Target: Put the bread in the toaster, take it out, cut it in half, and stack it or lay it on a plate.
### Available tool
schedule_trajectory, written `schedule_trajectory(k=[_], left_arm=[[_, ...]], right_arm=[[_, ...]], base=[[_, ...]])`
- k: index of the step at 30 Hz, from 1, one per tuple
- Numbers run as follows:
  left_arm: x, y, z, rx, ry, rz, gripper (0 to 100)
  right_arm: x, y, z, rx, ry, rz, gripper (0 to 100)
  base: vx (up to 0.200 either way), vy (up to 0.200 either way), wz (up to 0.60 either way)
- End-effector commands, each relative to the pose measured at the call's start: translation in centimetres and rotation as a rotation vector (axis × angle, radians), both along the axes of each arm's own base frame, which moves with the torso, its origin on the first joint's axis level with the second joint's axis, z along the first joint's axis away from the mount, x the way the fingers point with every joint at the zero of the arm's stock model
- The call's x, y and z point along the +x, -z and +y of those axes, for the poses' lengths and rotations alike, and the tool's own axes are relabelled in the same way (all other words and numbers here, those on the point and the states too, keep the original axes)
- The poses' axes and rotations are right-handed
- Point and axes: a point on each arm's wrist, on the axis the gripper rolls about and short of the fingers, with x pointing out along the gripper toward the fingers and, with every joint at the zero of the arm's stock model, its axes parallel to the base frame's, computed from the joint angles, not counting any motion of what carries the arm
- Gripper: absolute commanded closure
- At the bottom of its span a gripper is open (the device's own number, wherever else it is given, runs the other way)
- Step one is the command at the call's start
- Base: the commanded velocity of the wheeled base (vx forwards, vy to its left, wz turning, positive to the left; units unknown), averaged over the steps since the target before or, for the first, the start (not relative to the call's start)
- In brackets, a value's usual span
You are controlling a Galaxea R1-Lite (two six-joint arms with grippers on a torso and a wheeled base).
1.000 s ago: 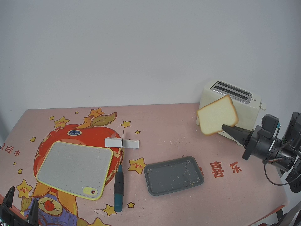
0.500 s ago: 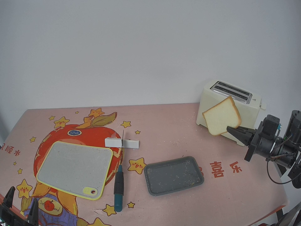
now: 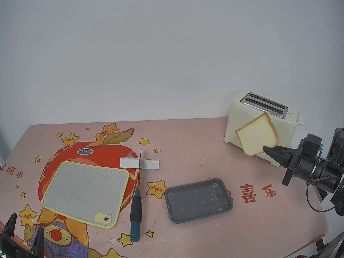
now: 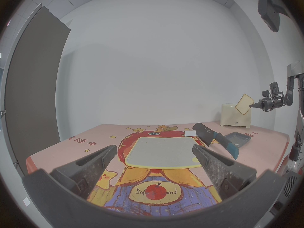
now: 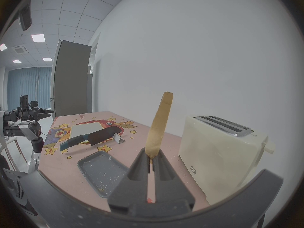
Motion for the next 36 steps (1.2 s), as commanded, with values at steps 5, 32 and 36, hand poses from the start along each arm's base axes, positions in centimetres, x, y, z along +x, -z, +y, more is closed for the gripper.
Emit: schedule_trajectory(k=[5,32,36], left_arm=[[0.0,0.5,0.0,0.0,0.0,0.006,0],[0.0,0.5,0.0,0.0,0.0,0.006,0],[0.0,0.5,0.0,0.0,-0.002,0.006,0]], right_arm=[[0.5,-2.2,-0.4,0.01,-0.018,-0.006,100],[7.0,-11.2,-5.3,0.012,0.051,-0.089,100],[8.4,-12.0,-7.0,-0.05,0.066,-0.12,100]], base=[[0.0,0.0,0.0],[0.0,0.0,0.0],[0.0,0.0,0.0]])
